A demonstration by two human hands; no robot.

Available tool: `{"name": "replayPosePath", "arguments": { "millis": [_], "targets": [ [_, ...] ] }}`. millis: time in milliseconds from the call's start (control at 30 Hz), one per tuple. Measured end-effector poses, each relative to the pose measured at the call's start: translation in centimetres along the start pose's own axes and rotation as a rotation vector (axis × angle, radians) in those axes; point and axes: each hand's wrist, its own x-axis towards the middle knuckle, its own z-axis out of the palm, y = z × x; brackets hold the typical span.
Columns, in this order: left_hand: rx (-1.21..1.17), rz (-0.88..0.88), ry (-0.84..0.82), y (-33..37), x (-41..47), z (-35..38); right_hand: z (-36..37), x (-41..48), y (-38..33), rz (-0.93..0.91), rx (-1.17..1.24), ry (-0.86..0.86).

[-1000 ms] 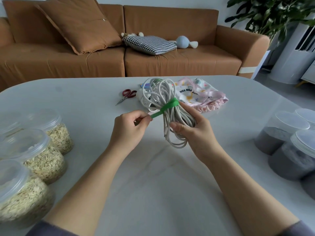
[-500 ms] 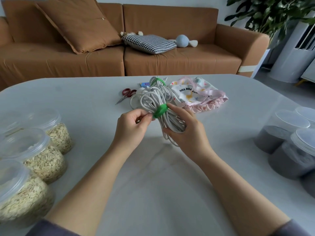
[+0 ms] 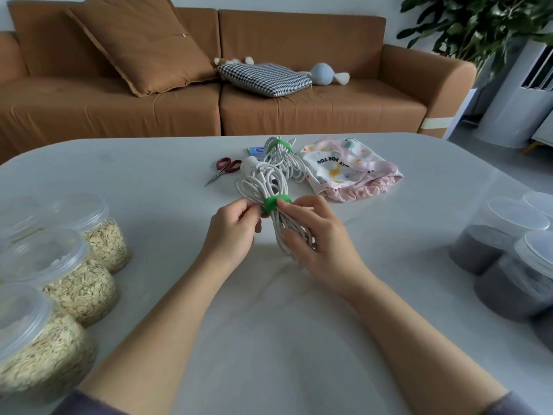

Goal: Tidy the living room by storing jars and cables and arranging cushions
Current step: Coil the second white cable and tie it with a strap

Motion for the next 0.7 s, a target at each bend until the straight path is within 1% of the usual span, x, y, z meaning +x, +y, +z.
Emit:
{"name": "replayPosePath", "arguments": {
  "millis": [133,233,300,433,600,667,700],
  "targets": [
    [0.024,0.009,-0.031,0.27,-0.24,-0.19,0.07,0.09,0.37,-0.028,-0.042,0.056],
    [0.044,0.030,-0.003,0.26,-0.13,-0.39,0.09,0.04,0.59,-0.052,-0.083,0.072],
    [0.041,0.049,0.025,0.34,0.06,-0.56,0.17,0.13,0.73,-0.035,-0.112,0.091],
    [0.016,0.053,-0.012,0.53,-0.19,-0.55,0.36,0.22,0.90,-0.009,-0.192,0.129],
    [0.012,-0.040,-0.017,0.45,-0.27,-0.42,0.71,0.34,0.74,-0.111,-0.426,0.095],
    [-0.014,-0.100,-0.052,0.28,-0.27,-0.43,0.81,0.32,0.58,-0.123,-0.440,0.070],
    [-0.033,-0.134,-0.073,0.08,-0.23,-0.42,0.79,0.24,0.45,-0.119,-0.404,0.060]
  ]
}}
